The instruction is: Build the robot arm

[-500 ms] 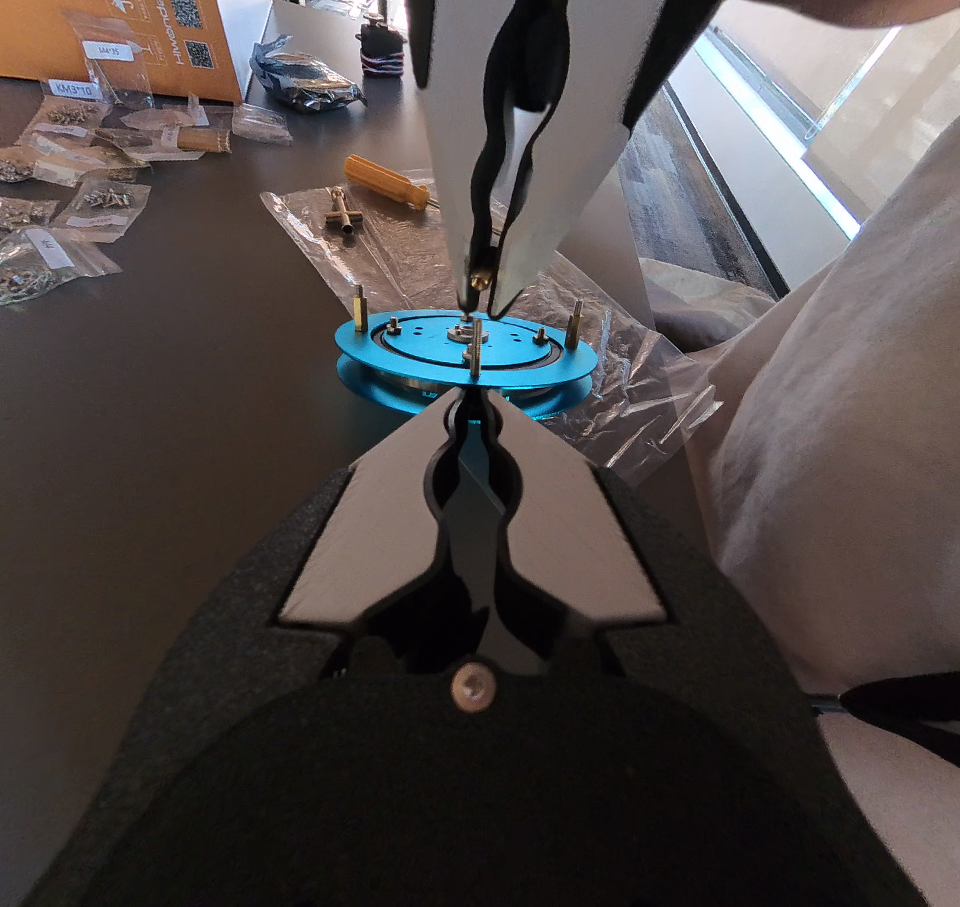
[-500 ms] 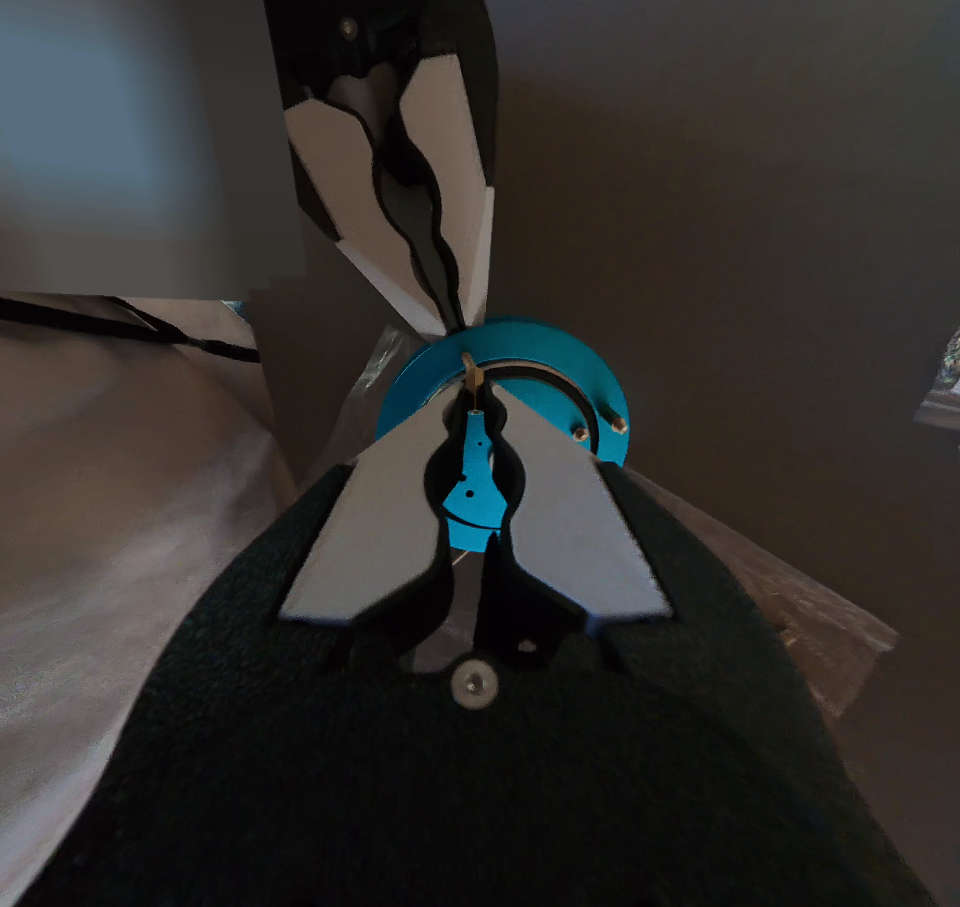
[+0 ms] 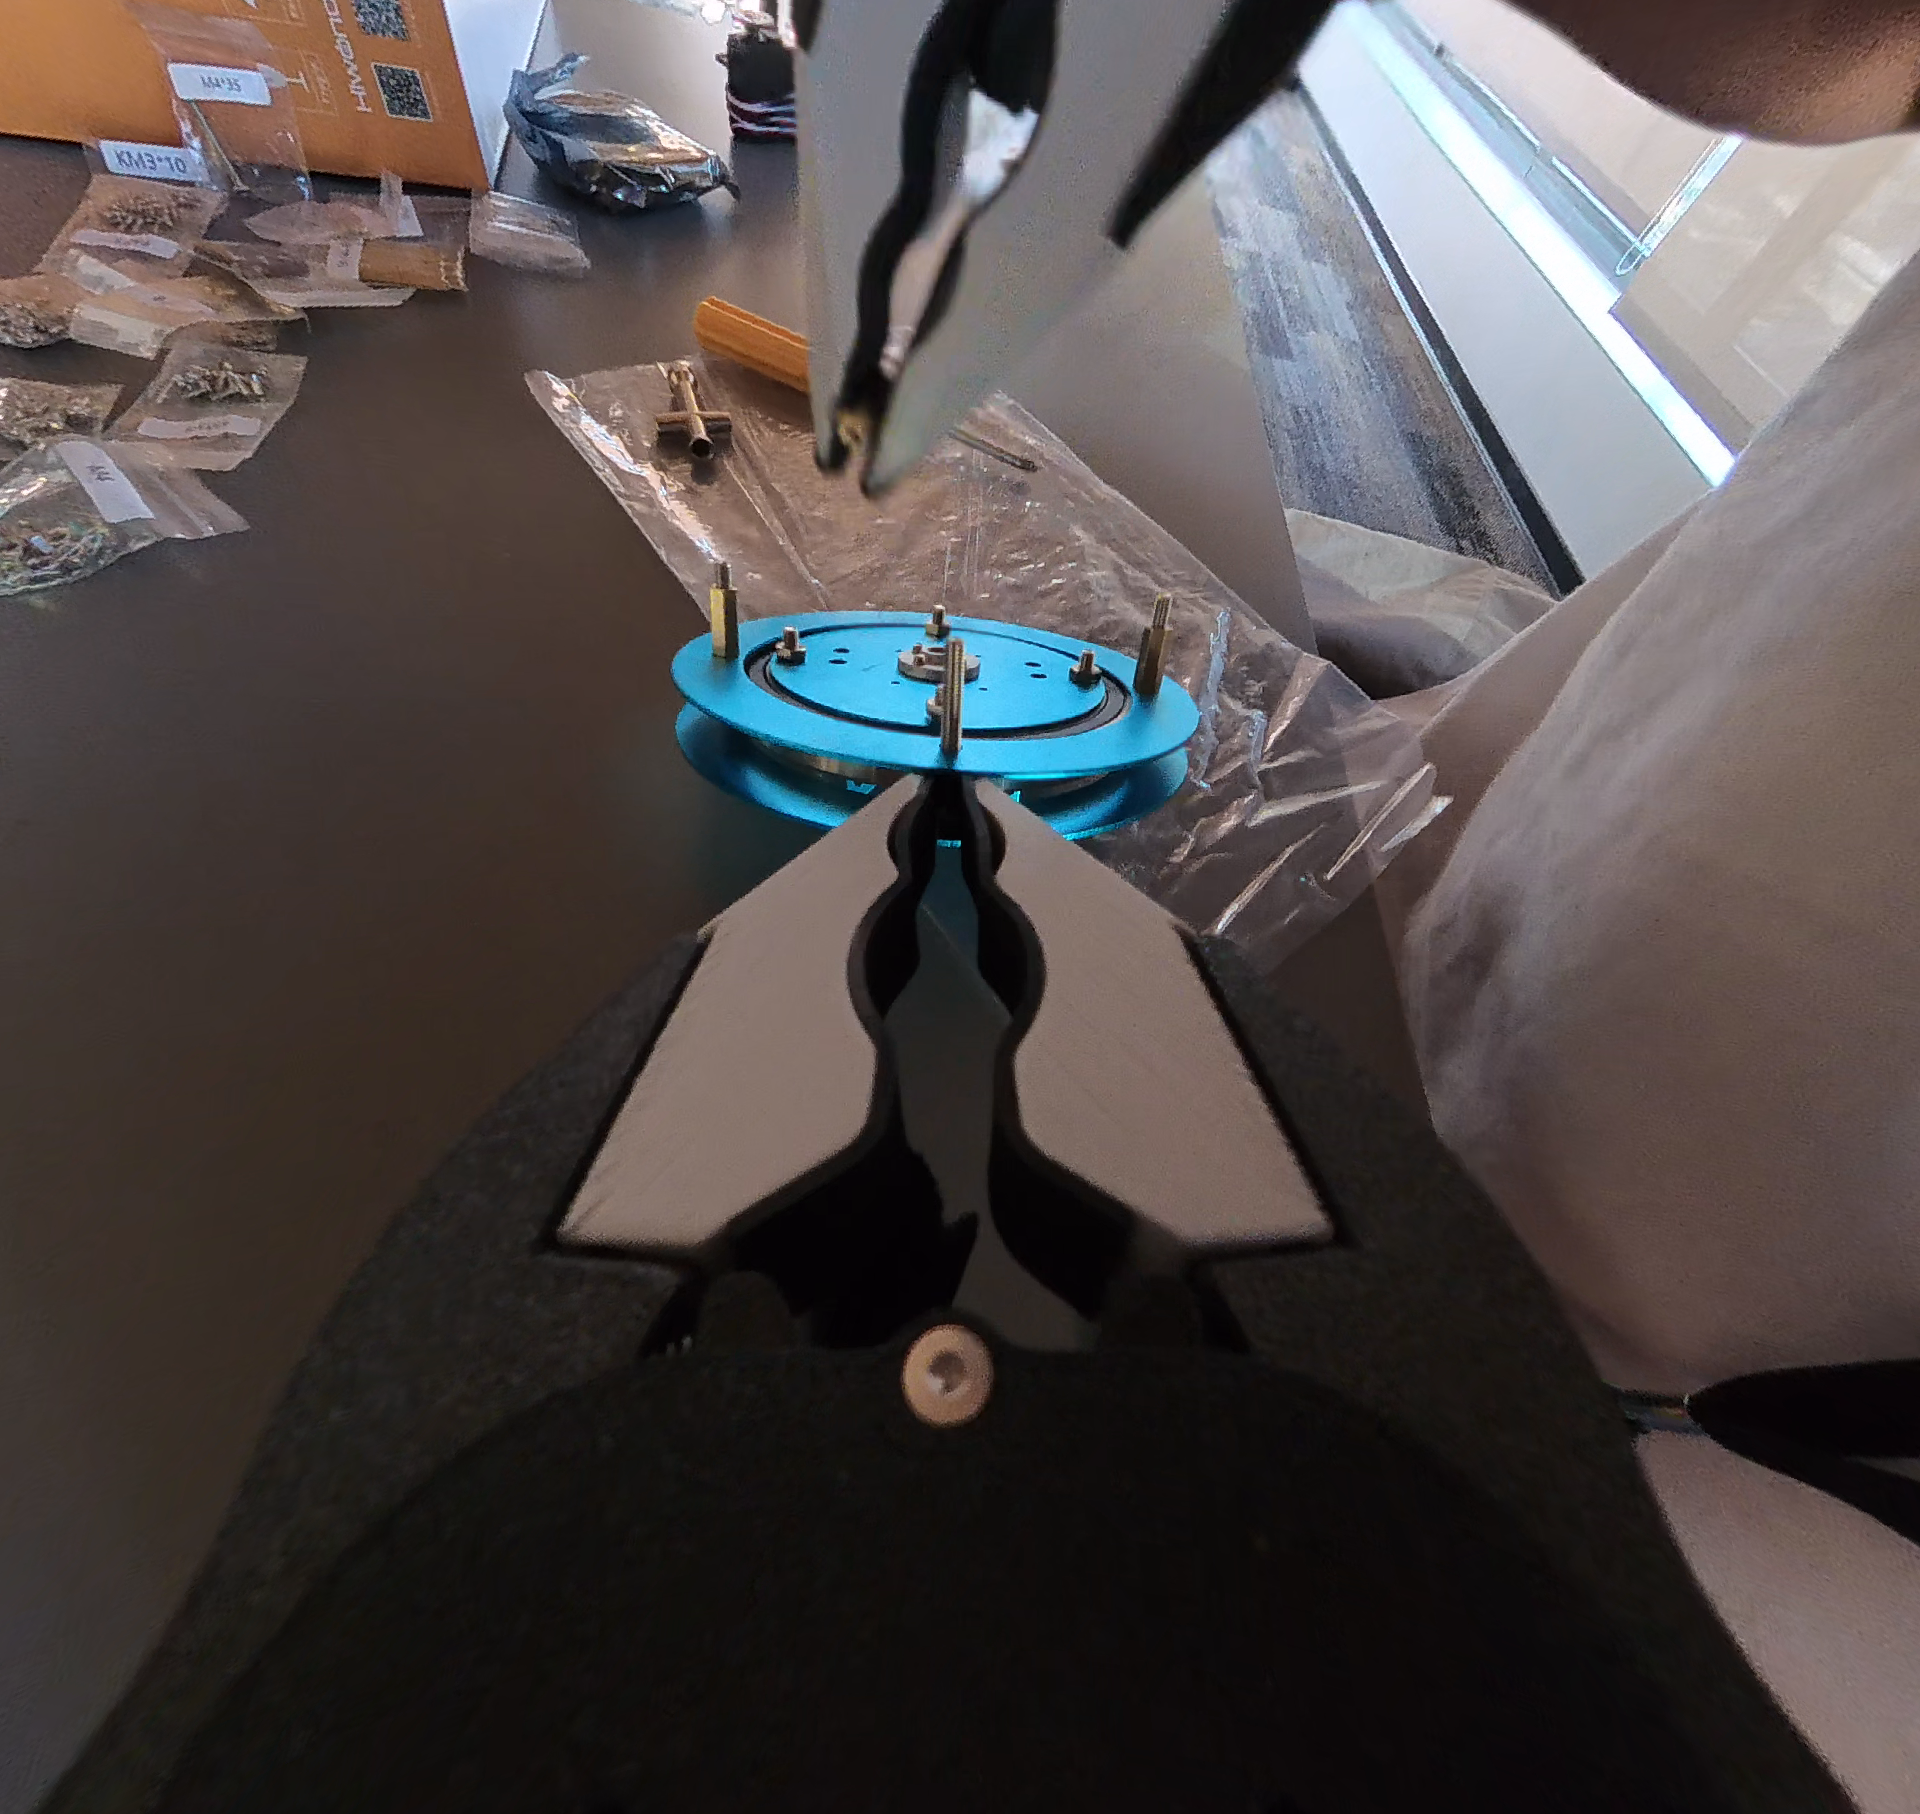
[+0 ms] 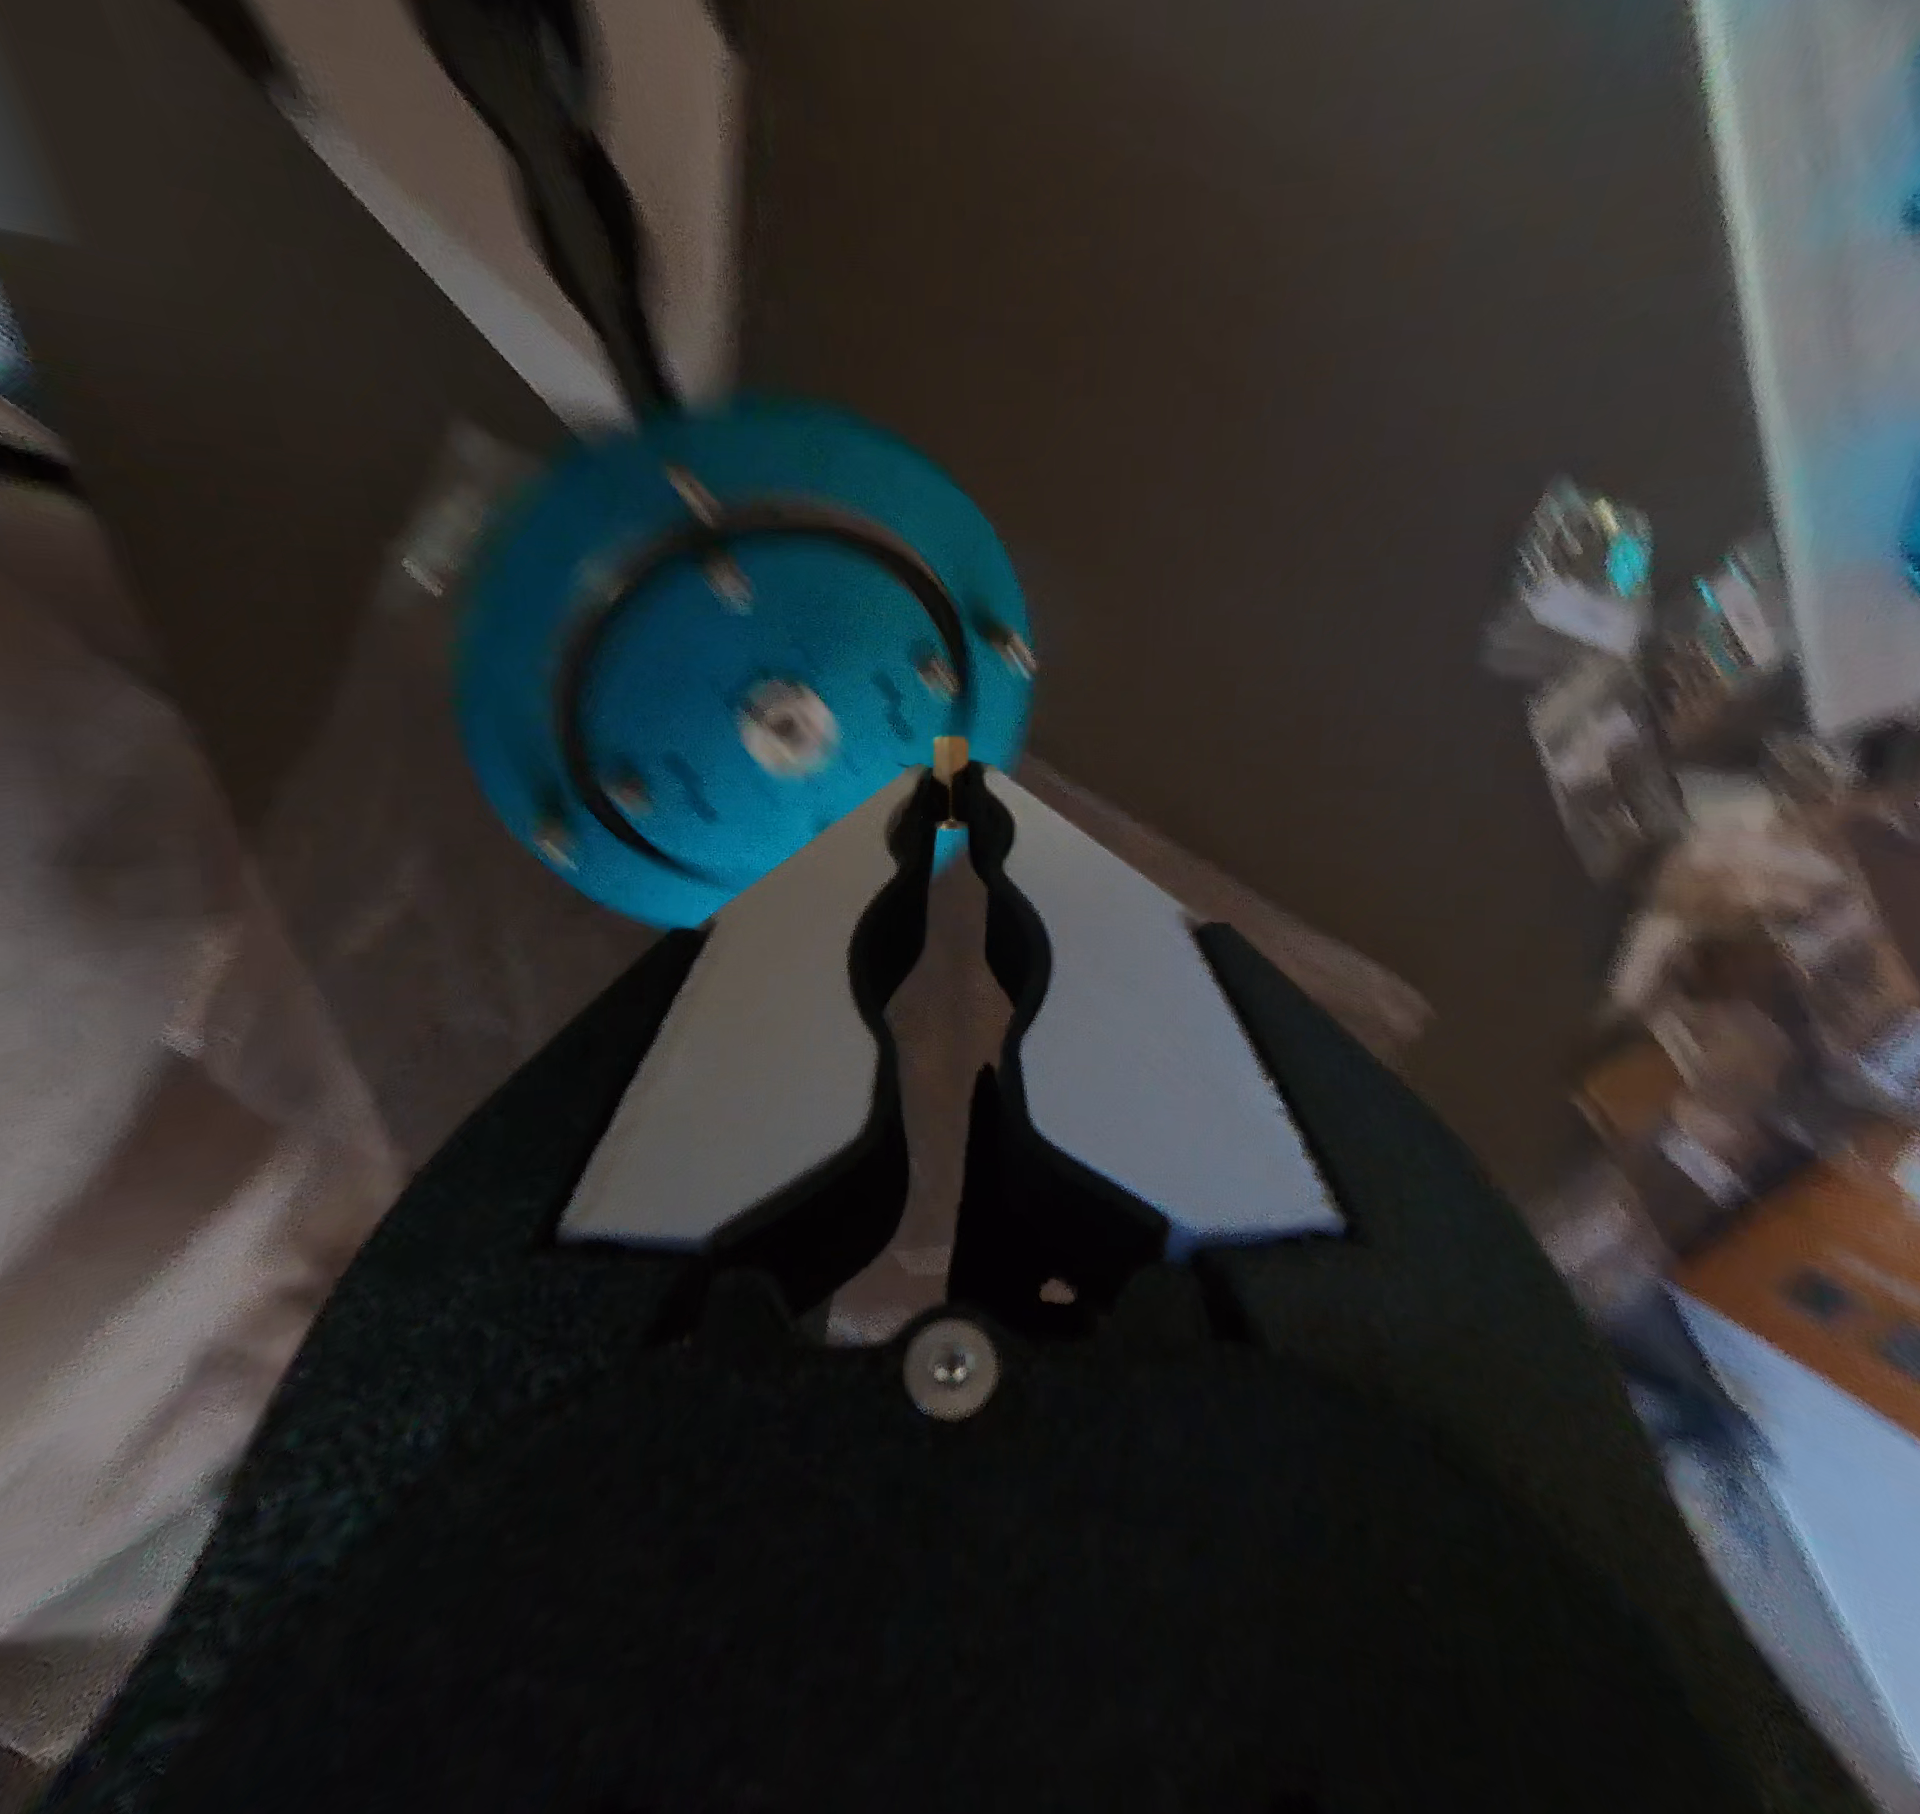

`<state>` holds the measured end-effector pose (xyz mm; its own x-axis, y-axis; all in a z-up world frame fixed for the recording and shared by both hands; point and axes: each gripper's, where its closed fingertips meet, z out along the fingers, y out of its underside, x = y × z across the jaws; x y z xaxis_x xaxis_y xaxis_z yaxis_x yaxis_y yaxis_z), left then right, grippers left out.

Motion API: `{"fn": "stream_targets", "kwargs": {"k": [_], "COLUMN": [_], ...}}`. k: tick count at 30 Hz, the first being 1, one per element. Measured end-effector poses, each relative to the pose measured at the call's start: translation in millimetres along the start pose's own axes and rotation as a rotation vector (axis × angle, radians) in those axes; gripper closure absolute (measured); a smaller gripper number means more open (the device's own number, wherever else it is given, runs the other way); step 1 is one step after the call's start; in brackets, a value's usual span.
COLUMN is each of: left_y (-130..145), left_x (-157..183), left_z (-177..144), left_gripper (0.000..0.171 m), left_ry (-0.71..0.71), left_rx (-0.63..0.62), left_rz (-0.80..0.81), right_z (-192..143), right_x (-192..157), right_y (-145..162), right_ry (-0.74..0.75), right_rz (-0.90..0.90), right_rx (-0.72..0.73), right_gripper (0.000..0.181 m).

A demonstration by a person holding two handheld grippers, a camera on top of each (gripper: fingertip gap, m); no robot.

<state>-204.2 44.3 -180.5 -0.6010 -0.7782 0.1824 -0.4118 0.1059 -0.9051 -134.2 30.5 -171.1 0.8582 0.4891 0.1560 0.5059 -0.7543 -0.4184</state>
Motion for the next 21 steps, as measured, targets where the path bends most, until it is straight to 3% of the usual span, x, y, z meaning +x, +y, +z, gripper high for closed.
{"fn": "stream_targets", "kwargs": {"k": [4, 10, 14, 21], "left_y": [4.0, 7.6, 8.4, 8.6], "left_x": [2.5, 5.5, 6.2, 5.4], "left_z": [-0.3, 2.3, 1.3, 0.6], "left_gripper": [0.168, 0.169, 0.170, 0.170], "left_ry": [-0.007, -0.007, -0.003, 0.014], "left_rx": [-0.022, -0.049, -0.051, -0.049], "left_rz": [0.029, 0.059, 0.060, 0.032], "right_z": [-3.2, 21.2, 25.6, 25.8], "right_x": [31.9, 25.7, 24.6, 26.4], "right_y": [91.2, 111.8, 112.4, 108.4], "right_ry": [0.062, -0.054, -0.110, -0.067], "right_rz": [-0.035, -0.022, 0.082, 0.189], "right_rx": [-0.347, -0.301, -0.170, -0.010], "right_gripper": [0.177, 0.177, 0.168, 0.168]}}
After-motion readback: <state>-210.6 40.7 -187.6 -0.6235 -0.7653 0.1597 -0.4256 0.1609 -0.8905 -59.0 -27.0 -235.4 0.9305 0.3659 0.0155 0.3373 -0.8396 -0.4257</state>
